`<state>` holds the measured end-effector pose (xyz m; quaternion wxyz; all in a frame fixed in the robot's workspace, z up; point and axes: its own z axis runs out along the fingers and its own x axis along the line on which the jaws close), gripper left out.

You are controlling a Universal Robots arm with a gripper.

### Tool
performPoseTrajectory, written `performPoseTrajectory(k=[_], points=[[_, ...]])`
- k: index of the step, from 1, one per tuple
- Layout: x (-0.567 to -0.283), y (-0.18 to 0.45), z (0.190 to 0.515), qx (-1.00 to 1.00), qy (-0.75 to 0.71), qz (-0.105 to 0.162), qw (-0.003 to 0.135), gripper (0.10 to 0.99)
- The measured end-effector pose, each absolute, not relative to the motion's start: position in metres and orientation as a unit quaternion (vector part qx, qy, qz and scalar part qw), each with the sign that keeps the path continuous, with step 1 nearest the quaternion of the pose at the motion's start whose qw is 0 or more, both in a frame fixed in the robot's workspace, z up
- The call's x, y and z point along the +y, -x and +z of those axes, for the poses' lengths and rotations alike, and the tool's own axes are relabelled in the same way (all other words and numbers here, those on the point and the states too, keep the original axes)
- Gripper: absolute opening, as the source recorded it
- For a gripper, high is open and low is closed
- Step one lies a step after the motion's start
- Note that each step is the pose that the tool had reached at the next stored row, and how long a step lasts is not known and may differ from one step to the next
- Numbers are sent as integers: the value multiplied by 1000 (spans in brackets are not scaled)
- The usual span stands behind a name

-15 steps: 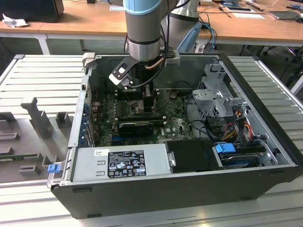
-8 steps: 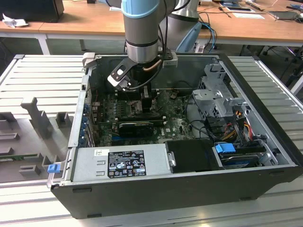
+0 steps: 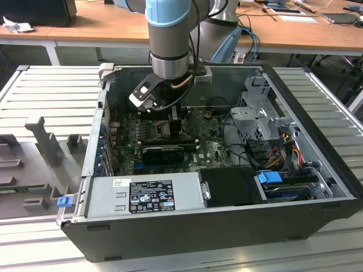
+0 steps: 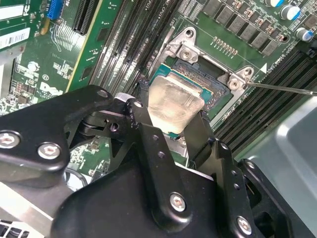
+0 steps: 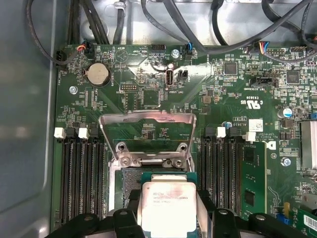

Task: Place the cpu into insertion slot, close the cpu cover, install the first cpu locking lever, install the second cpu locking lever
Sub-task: 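Place the cpu into insertion slot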

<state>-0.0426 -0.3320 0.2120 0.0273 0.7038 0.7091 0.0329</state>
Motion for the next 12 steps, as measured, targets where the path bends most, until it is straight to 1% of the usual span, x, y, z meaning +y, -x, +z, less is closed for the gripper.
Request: performPoseTrajectory(k=[12], points=[[-324,45,204,709,-704,33,27,529]])
